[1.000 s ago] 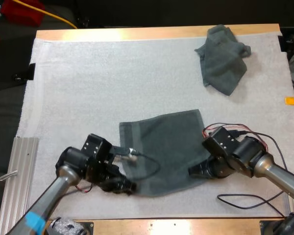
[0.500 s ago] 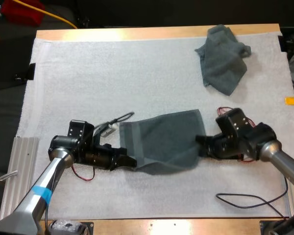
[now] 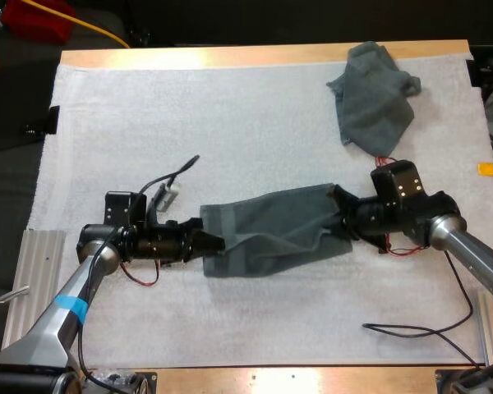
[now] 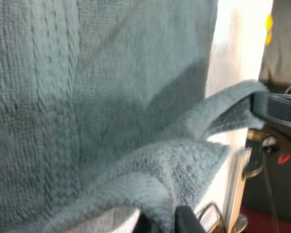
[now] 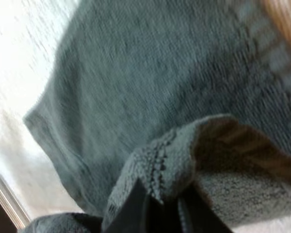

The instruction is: Pick towel from pile, fold and stack

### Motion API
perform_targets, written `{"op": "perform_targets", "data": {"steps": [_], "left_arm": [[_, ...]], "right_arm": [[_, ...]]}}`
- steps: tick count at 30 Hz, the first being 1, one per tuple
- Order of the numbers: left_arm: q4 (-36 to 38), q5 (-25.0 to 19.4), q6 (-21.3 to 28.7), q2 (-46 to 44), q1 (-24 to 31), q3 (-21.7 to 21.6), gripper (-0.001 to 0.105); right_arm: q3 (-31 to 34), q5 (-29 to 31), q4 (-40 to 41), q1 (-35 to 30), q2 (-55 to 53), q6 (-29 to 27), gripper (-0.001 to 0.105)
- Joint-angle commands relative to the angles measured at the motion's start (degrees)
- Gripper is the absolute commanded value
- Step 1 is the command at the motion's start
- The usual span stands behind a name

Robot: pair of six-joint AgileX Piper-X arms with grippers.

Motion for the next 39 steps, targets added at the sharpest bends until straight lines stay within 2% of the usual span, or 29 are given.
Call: {"op": "perform_targets", "data": {"steps": [1, 12, 14, 23, 25, 27, 30, 32, 36, 39], "left_arm": [[-1.78, -0.86, -1.54, 0.15, 0.54, -0.35, 0.0], [-6.57, -5.54, -5.11, 2.44, 0.98, -0.35, 0.0], [-6.98, -7.61, -5.81, 2.69, 0.98, -0.35, 0.0], [-8.54, -11.11, -7.32, 2.68, 0.98, -0.35, 0.001], [-8.94, -11.2, -7.36, 2.68, 0.98, -0.35, 0.007], [-9.43, -11.19, -7.46, 2.68, 0.98, -0.35, 0.022], [-10.05, -11.33, -9.75, 2.68, 0.98, -0.35, 0.059], [-10.76, -11.34, -11.5, 2.68, 0.98, -0.35, 0.072], [-14.42, -8.58, -14.76, 2.68, 0.98, -0.35, 0.065], [-18.81, -6.14, -18.6, 2.68, 0.98, -0.35, 0.065]], "right_arm": [[-0.19, -1.02, -1.45, -0.53, 0.65, 1.34, 0.002], [-0.19, -1.41, -9.06, -2.54, 3.29, 6.65, 0.002], [-0.19, -1.41, -9.94, -2.79, 3.87, 7.68, 0.002], [-0.25, -1.42, -11.52, -2.78, 5.3, 7.83, 0.002], [-0.25, -1.44, -12.32, -2.78, 5.3, 7.83, 0.002], [-0.25, -1.62, -13.16, -2.78, 5.3, 7.83, 0.003], [-0.25, -2.03, -15.3, -2.78, 5.3, 7.83, 0.016], [-0.25, -2.7, -16.68, -2.78, 5.3, 7.83, 0.029], [-0.25, -3.36, -20.17, -2.78, 5.3, 7.83, 0.053], [-0.25, -4.3, -21.38, -2.78, 5.3, 7.83, 0.058]]}}
